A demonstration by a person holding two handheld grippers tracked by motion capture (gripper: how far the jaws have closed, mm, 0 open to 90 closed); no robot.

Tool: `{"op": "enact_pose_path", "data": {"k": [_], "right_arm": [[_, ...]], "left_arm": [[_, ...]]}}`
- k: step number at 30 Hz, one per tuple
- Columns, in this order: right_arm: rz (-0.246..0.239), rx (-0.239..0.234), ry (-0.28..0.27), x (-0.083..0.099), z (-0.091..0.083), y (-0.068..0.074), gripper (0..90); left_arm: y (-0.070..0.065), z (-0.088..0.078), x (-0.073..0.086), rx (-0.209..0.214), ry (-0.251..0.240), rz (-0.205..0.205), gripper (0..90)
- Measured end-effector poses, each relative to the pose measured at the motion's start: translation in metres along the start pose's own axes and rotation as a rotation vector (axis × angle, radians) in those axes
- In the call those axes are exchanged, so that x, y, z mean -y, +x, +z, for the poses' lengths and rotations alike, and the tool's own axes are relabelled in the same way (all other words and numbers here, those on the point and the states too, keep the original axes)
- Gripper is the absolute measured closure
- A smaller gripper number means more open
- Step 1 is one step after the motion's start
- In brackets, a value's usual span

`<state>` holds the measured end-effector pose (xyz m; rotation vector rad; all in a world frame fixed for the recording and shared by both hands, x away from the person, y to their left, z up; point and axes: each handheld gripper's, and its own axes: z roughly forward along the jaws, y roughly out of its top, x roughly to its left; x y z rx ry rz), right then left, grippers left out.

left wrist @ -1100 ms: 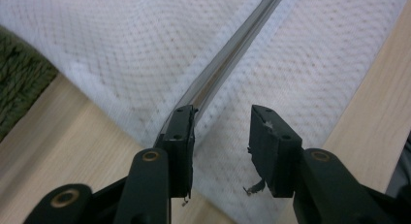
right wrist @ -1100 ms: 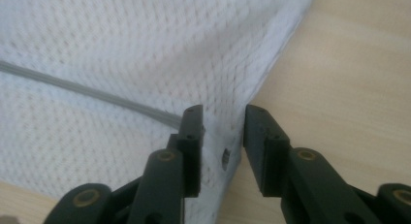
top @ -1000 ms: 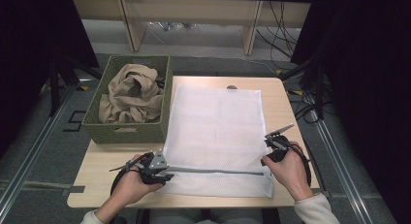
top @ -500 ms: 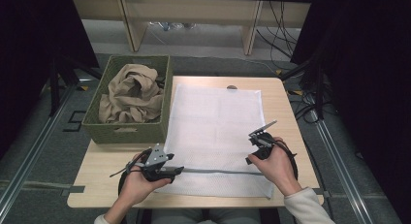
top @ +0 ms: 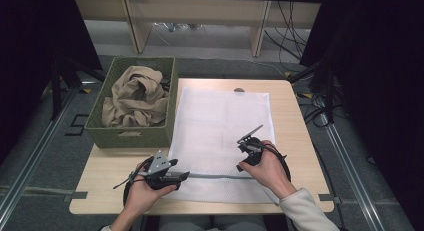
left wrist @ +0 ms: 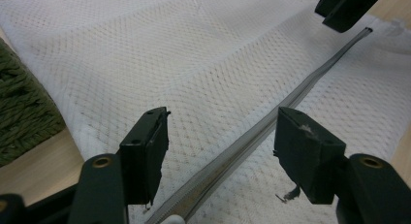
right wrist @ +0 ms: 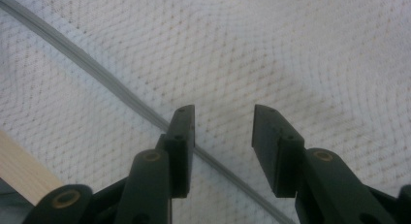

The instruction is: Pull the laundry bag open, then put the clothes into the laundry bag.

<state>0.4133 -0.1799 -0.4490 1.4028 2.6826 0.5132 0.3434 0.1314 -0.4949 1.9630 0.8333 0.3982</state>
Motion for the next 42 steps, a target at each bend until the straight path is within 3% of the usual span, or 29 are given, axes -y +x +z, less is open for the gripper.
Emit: {"op": "enact_pose_path", "data": {"k": [1,2,3,5,7,15,17,21,24,25,27,31,36,37,38,42], "right_arm": [[-0.003,-0.001,0.013,-0.001,0.0,0.0,61.4],[-0.015,-0.003,0.005,-0.002,0.0,0.0,61.2],[0.006,0.002,0.005,-0.002,0.001,0.003,61.3],[-0.037,-0.009,-0.005,-0.005,0.001,0.001,61.4],[-0.027,-0.005,0.006,-0.006,0.0,0.005,61.4],[-0.069,-0.031,0.026,-0.009,0.006,0.012,61.1],[-0.058,-0.042,0.027,-0.01,0.007,0.014,60.8],[-0.095,-0.038,0.033,-0.014,0.01,0.017,60.4],[-0.103,-0.04,0.039,-0.016,0.016,0.025,59.9],[-0.086,-0.047,0.048,-0.017,0.018,0.029,59.9],[-0.121,-0.037,0.058,-0.018,0.022,0.03,59.1],[-0.112,-0.036,0.103,-0.019,0.03,0.033,59.3],[-0.128,-0.03,0.111,-0.021,0.036,0.036,58.3],[-0.138,-0.031,0.109,-0.021,0.037,0.036,57.8],[-0.126,-0.028,0.11,-0.021,0.037,0.037,57.4],[-0.134,-0.015,0.109,-0.021,0.039,0.039,56.9]], "left_arm": [[-0.002,0.0,0.0,0.002,-0.013,-0.021,37.7],[-0.001,-0.002,0.0,-0.007,-0.008,-0.015,37.7],[-0.003,-0.002,0.001,0.0,-0.023,-0.042,37.8],[-0.003,-0.004,0.001,-0.008,-0.014,-0.035,37.9],[-0.005,-0.005,0.001,-0.015,-0.029,-0.052,37.9],[-0.005,-0.007,-0.001,-0.031,-0.026,-0.041,37.8],[-0.005,-0.007,-0.002,-0.024,-0.034,-0.046,37.8],[-0.005,-0.009,-0.003,-0.031,-0.037,-0.045,37.5],[-0.006,-0.011,-0.003,-0.035,-0.037,-0.042,37.1],[-0.006,-0.01,-0.003,-0.026,-0.054,-0.058,37.1],[-0.004,-0.011,-0.003,-0.023,-0.046,-0.047,37.1],[-0.005,-0.011,-0.003,-0.02,-0.039,-0.049,37.0],[-0.006,-0.008,-0.002,-0.017,-0.033,-0.055,37.0],[-0.005,-0.009,-0.002,-0.024,-0.017,-0.036,37.0],[-0.007,-0.008,-0.002,-0.013,-0.034,-0.053,36.9],[-0.007,-0.007,-0.002,-0.002,-0.035,-0.054,36.8]]}}
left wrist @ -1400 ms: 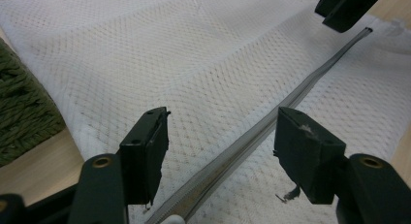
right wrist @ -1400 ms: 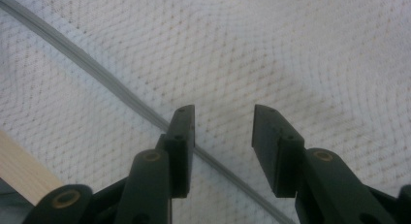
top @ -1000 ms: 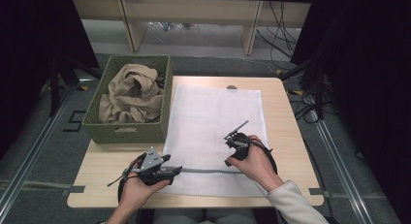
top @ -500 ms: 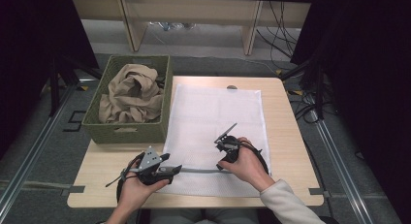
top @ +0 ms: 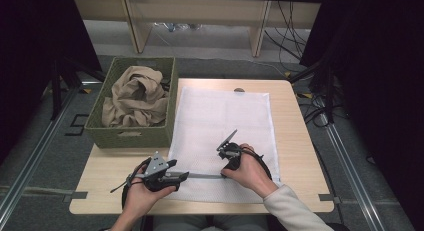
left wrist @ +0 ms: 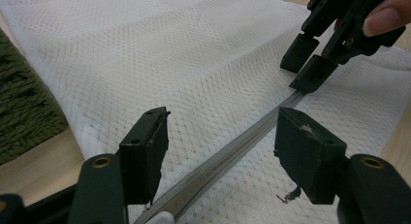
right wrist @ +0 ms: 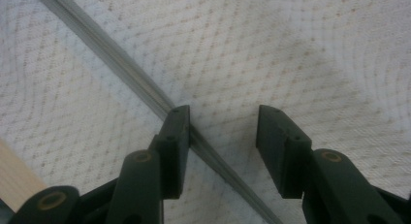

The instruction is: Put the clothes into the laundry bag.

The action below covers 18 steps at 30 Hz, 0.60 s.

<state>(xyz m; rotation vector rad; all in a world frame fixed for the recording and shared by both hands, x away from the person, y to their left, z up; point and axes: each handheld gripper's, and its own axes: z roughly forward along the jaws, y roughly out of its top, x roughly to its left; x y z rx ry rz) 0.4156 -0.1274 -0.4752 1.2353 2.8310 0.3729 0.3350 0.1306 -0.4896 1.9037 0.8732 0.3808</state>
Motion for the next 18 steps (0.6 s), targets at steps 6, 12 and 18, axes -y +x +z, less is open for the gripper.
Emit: {"op": "enact_pose_path", "data": {"k": [6,12,18], "right_arm": [[0.002,-0.002,0.006,0.0001,0.001,0.0014,58.6],[-0.012,0.015,0.009,-0.0012,0.0009,-0.0001,64.5],[-0.056,0.008,0.003,-0.0019,0.0017,0.0018,60.7]], "left_arm": [[0.0012,0.0021,0.0011,0.002,0.008,-0.003,36.9],[0.0005,0.0008,0.0004,-0.001,0.005,0.001,37.0],[0.0013,0.001,0.0008,0.001,0.005,-0.002,37.0]]}}
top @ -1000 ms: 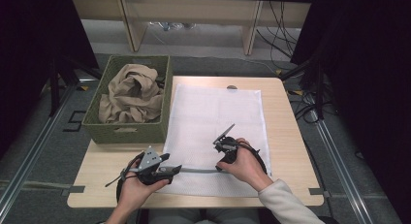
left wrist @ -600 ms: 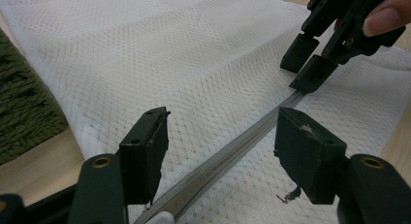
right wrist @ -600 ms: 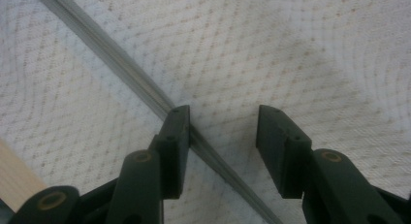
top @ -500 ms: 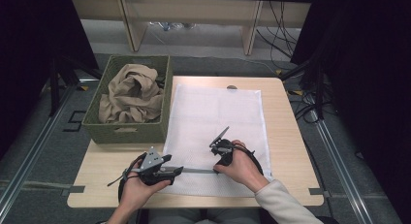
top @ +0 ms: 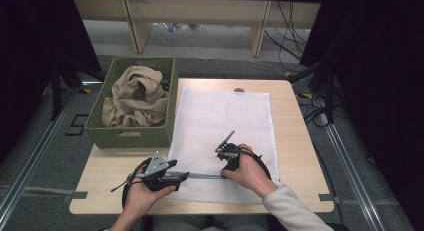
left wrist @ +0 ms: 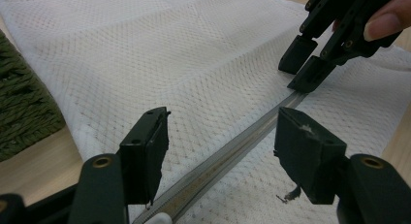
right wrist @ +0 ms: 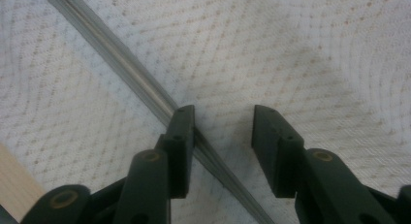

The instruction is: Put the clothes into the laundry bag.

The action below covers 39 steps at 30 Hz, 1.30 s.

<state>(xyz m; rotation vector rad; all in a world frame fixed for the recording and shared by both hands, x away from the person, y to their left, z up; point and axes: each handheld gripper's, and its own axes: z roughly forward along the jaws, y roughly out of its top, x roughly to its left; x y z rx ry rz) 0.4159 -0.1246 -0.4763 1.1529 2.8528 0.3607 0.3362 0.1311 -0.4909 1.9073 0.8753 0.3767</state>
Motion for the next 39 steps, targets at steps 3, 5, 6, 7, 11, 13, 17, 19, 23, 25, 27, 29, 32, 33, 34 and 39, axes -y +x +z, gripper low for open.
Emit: {"op": "enact_pose_path", "data": {"k": [3,5,6,7,11,13,17,19,23,25,27,29,32,33,34,39], "right_arm": [[0.003,0.007,0.002,-0.001,0.0,0.002,61.4],[0.002,0.017,0.003,-0.001,0.0,0.002,64.6],[0.0,0.022,0.002,0.0,0.0,0.003,65.1],[-0.006,0.026,0.002,0.0,0.0,0.004,66.4],[-0.022,0.038,0.002,0.0,0.0,0.003,73.7],[-0.036,0.039,-0.002,0.0,0.001,0.001,75.0],[-0.028,0.04,0.002,-0.001,0.0,0.003,79.7],[-0.049,0.041,-0.001,-0.001,0.0,0.002,82.7],[-0.051,0.051,-0.001,-0.001,-0.001,0.003,87.0],[-0.041,0.051,-0.007,-0.001,-0.002,0.004,87.1],[-0.06,0.053,-0.02,-0.001,-0.006,0.004,87.6],[-0.055,0.058,-0.035,-0.001,-0.011,0.003,88.0],[-0.045,0.059,-0.051,-0.001,-0.013,0.002,88.5],[-0.043,0.057,-0.051,-0.001,-0.013,0.001,88.6],[-0.038,0.051,-0.053,-0.001,-0.013,0.001,88.6],[-0.006,0.07,-0.137,-0.002,-0.026,-0.001,89.2]], "left_arm": [[0.001,0.0,0.0,0.001,-0.005,0.006,37.0],[0.0,0.001,0.001,0.0,-0.005,-0.01,37.0],[0.0,0.001,0.001,0.0,-0.005,-0.009,37.0],[0.0,0.001,0.001,0.002,-0.005,-0.009,37.0],[0.0,0.001,0.001,0.008,0.001,0.0,37.1],[0.0,0.001,0.001,0.008,0.0,-0.001,37.1],[0.001,0.001,0.001,0.007,0.002,-0.004,37.2],[0.001,0.001,0.001,0.005,0.002,-0.005,37.1],[0.001,0.001,0.001,-0.003,0.007,0.001,37.1],[0.0,0.001,0.001,0.008,0.003,-0.007,37.1],[0.001,0.001,0.001,0.006,0.0,-0.004,37.2],[0.0,0.001,0.001,0.005,-0.009,-0.017,37.2],[0.0,0.001,0.001,0.006,-0.01,-0.016,37.6],[0.001,0.0,0.001,-0.001,-0.002,-0.003,37.9],[0.0,0.001,0.001,-0.004,-0.015,-0.012,38.3],[0.0,-0.003,-0.001,-0.01,-0.053,0.013,39.4]]}}
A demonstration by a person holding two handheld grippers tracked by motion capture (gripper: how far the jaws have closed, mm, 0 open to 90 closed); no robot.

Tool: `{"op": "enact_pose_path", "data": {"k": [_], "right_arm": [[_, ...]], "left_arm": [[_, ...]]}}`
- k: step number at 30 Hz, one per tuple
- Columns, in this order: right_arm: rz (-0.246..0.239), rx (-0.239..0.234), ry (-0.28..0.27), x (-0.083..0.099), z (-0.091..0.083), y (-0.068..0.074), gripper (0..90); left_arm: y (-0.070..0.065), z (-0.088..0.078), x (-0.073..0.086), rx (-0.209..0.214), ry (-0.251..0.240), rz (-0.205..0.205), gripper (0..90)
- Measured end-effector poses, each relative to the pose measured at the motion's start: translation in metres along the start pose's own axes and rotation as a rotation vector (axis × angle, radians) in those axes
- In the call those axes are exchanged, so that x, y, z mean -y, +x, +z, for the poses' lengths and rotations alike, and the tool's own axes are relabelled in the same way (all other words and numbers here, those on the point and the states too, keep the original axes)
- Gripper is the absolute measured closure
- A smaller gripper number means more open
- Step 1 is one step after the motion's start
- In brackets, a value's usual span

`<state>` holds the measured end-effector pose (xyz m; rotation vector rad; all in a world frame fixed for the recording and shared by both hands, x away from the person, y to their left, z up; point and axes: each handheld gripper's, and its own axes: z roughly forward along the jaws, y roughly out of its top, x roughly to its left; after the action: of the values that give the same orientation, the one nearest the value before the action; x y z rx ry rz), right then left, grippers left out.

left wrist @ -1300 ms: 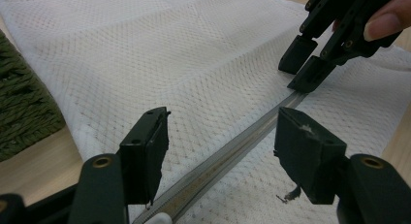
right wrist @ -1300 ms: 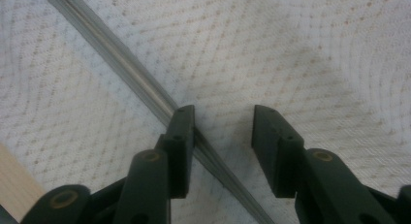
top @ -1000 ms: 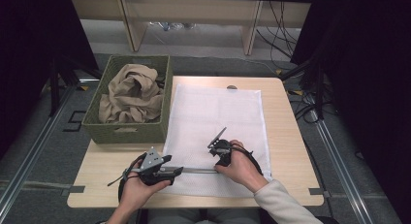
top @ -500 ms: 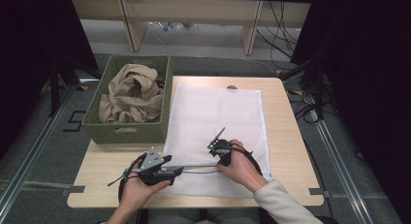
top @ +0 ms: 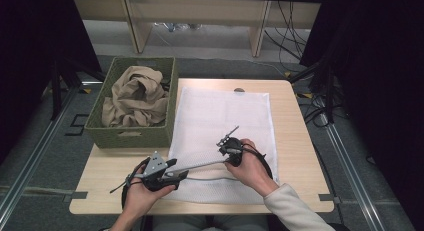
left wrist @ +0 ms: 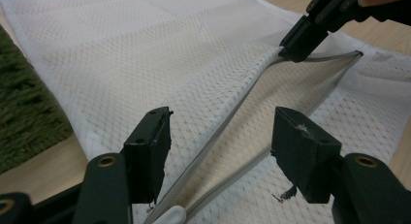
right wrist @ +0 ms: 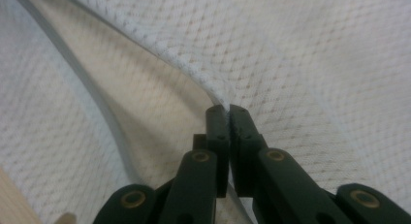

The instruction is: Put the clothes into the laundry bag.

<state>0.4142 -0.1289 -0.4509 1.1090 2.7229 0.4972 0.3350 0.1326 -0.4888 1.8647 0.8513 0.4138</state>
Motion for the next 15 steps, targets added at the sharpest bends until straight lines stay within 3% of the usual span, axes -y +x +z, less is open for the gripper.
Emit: {"op": "enact_pose_path", "data": {"k": [3,4,5,9,15], "right_arm": [[0.015,0.012,-0.072,-0.003,-0.011,-0.003,89.3],[0.049,0.012,-0.079,-0.004,-0.015,-0.002,89.3],[0.052,0.007,-0.096,-0.005,-0.019,-0.002,89.3],[0.048,0.031,-0.181,-0.011,-0.029,-0.005,89.3],[0.029,0.052,-0.253,-0.017,-0.037,-0.001,89.3]], "left_arm": [[-0.001,-0.002,-0.002,0.002,-0.038,0.003,40.4],[-0.002,-0.004,-0.004,-0.004,-0.047,0.009,40.5],[-0.003,-0.005,-0.005,-0.004,-0.063,0.01,40.5],[-0.004,-0.01,-0.012,-0.004,-0.111,0.021,41.5],[0.002,-0.017,-0.022,-0.038,-0.143,0.015,41.5]]}}
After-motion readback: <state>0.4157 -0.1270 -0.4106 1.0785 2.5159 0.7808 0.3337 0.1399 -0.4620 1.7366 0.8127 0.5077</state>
